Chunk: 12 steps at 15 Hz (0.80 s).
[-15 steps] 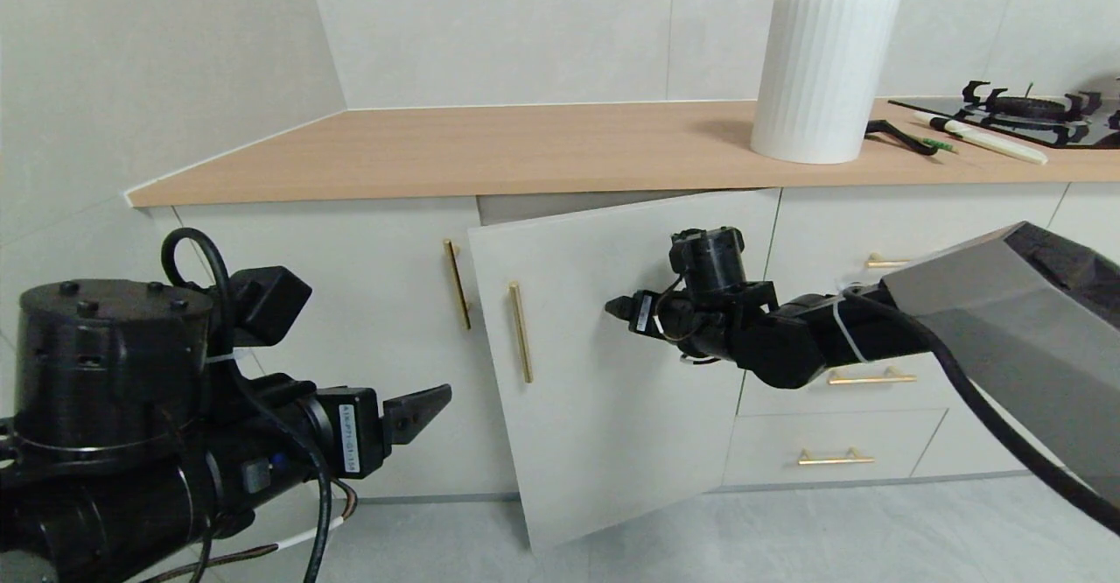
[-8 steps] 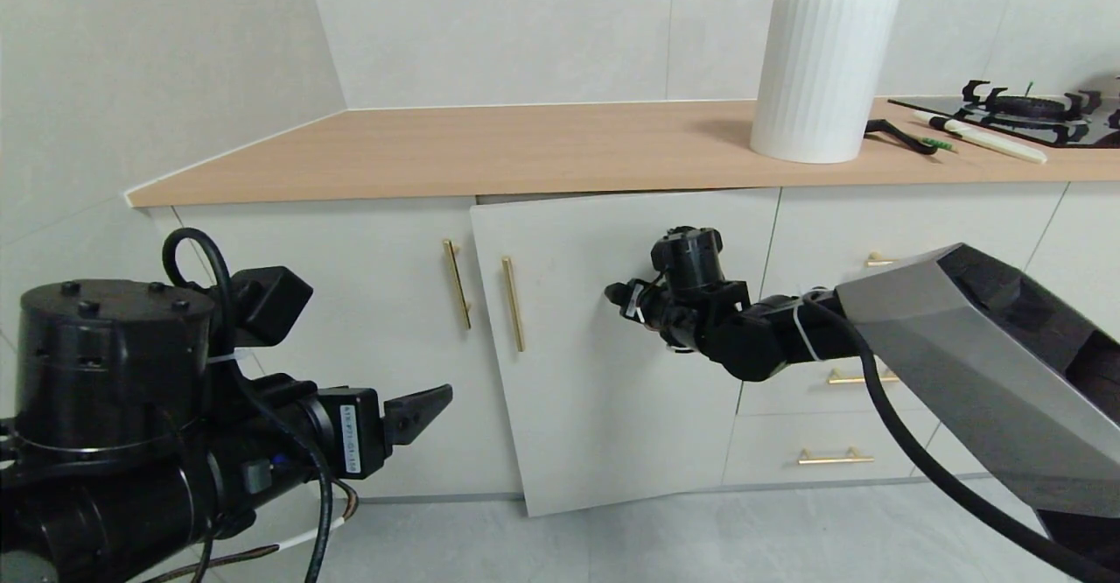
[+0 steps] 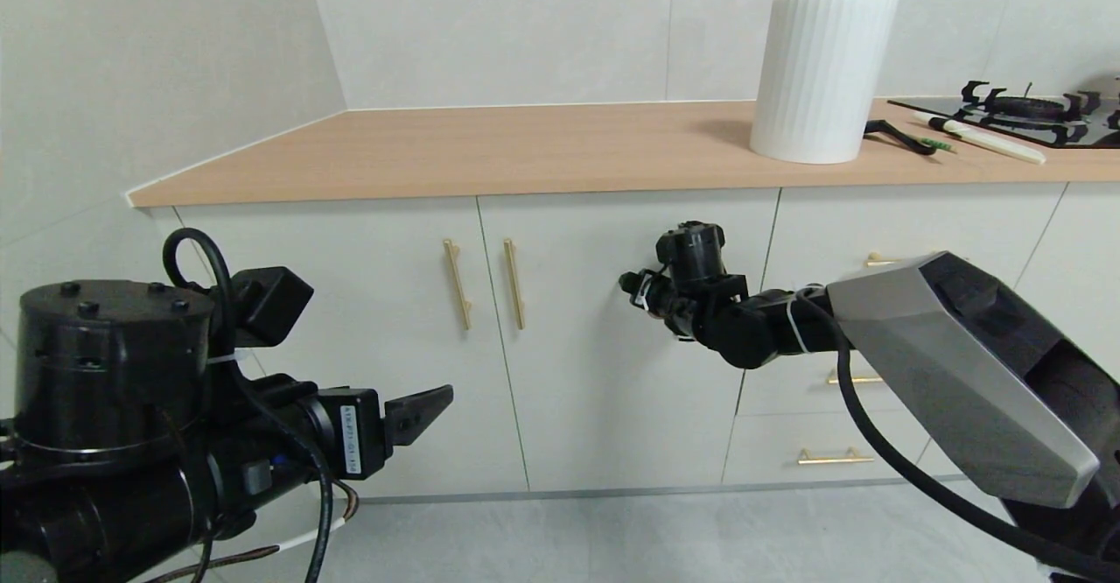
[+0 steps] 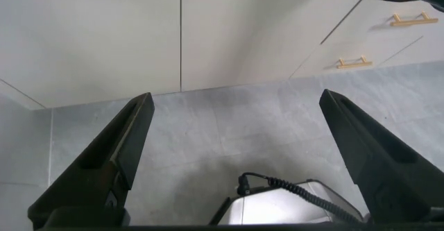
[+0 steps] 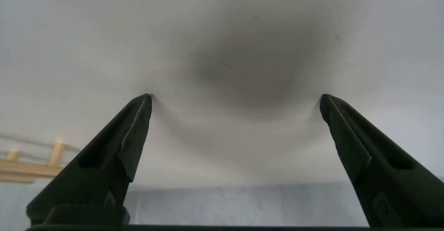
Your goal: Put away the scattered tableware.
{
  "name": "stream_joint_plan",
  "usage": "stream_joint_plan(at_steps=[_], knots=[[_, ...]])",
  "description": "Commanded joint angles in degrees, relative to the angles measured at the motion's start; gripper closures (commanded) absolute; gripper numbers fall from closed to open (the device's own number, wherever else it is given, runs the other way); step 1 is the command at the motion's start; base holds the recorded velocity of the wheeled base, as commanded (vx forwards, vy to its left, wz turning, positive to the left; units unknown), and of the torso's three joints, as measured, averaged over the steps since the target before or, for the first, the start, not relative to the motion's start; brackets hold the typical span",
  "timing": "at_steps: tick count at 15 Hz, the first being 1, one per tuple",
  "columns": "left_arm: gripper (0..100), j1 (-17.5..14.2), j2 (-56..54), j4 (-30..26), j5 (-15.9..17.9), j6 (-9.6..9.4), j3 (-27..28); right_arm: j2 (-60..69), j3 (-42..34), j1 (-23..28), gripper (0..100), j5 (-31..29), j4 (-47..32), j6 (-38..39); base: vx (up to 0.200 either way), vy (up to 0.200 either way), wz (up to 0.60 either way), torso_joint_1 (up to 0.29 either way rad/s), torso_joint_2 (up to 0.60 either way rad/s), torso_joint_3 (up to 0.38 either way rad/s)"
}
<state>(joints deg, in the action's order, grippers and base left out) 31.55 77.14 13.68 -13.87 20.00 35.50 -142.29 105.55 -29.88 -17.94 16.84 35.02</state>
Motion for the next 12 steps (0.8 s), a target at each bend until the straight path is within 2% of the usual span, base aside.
stream_joint_plan(at_steps=[1,4,5,7,9,10,11,12], knots=[[0,0.0,0.0,0.0,0.0,0.03,0.0,-1.1,1.3,0.7,0,-0.4,-0.2,0.0,0.0,0.0,0.0,0.0,0.0,0.0],[0,0.0,0.0,0.0,0.0,0.03,0.0,0.3,0.9,0.4,0,-0.5,-0.6,0.0,0.0,0.0,0.0,0.0,0.0,0.0],[0,0.0,0.0,0.0,0.0,0.03,0.0,2.9,-1.3,-0.1,0,-0.2,-2.5,0.0,0.0,0.0,0.0,0.0,0.0,0.0],[0,-0.1,-0.2,0.1,-0.3,0.03,-0.1,10.4,-6.8,-0.8,0,1.4,-5.8,0.0,0.0,0.0,0.0,0.0,0.0,0.0],[0,-0.1,-2.9,0.2,-0.7,-0.58,0.0,26.1,-19.1,-1.1,0,3.9,-6.0,-0.4,0.0,0.0,0.0,0.0,0.0,0.0],[0,-0.4,-4.9,0.2,-1.1,-2.43,0.0,33.3,-25.5,-1.1,0,3.6,-5.9,-1.2,0.0,0.0,0.0,0.0,0.0,0.0],[0,-1.3,-6.1,0.1,-1.4,-3.48,0.0,36.9,-28.6,-1.1,0,3.6,-5.8,-1.9,0.0,0.0,0.0,0.0,0.0,0.0],[0,-3.8,-10.9,-0.1,-2.3,-6.91,-1.1,49.7,-41.5,-1.1,0,3.6,-5.6,-4.1,0.0,0.0,0.0,0.0,0.0,0.0]])
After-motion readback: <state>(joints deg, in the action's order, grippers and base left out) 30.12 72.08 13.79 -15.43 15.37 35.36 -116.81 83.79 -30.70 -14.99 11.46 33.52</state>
